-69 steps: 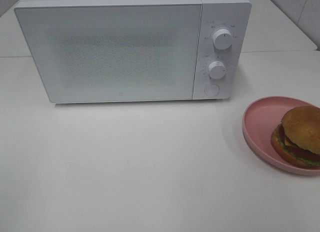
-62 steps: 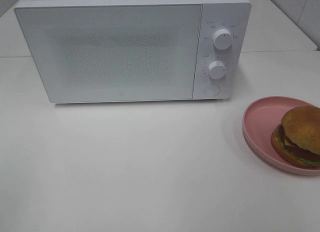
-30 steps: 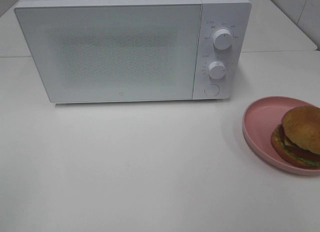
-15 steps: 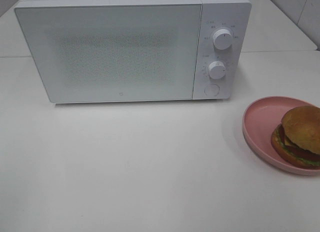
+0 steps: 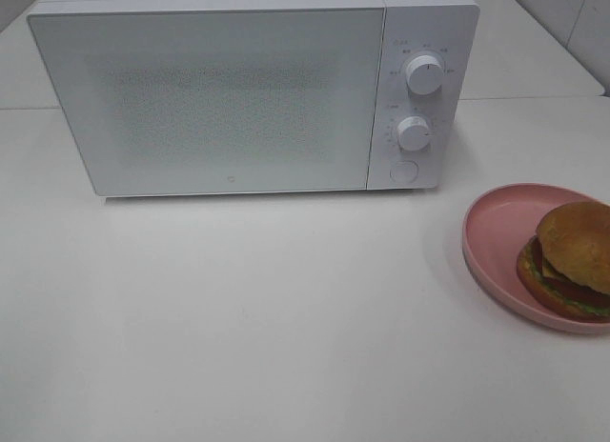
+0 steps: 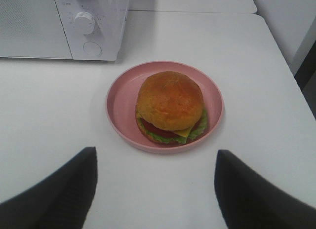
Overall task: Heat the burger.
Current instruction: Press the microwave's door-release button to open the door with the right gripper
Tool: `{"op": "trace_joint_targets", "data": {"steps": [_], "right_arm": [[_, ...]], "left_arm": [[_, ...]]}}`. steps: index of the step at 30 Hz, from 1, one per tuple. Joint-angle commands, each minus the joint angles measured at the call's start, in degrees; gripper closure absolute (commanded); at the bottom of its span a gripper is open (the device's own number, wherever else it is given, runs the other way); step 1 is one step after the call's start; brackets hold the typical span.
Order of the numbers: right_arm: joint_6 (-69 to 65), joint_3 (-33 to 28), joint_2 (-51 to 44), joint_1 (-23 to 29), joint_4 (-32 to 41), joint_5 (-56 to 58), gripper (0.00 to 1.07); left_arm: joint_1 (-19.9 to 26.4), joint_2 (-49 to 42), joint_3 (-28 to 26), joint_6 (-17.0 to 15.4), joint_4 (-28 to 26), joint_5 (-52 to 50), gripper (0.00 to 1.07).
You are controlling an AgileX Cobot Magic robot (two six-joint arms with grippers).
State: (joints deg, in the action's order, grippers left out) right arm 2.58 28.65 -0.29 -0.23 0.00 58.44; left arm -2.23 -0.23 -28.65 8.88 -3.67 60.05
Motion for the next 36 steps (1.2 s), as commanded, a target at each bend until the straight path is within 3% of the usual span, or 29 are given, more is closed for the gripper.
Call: {"op": "trace_joint_targets", "data": {"steps": [1,13,27,34,36], "right_arm": [[0.63,0.06,-1.49,-0.40,0.34,-0.92,0.43],[0.69,1.60,0.86,-0.40,0.69,-4.93,0.43],[0.74,1.95,26.01,-0.40,0.69,-29.62,0.43],[0.74,1.95,36.15,-0.40,0.69,-39.42,0.55],[0.74,1.95,40.74,-0.40,0.69,-44.86,0.66]], "left_arm": [[-0.06,-1.55,0.17,0.00,0.11,-0.80,1.06],[-0.06,-1.55,0.17,0.00,0.11,-0.80,1.06],[-0.06,-1.55,0.17,0.00,0.11,-0.80,1.06],[-0.06,-1.55,0.17,0.00,0.11,-0.80,1.06],[-0.06,-1.55,0.17,0.00,0.11,-0.80,1.06]]}}
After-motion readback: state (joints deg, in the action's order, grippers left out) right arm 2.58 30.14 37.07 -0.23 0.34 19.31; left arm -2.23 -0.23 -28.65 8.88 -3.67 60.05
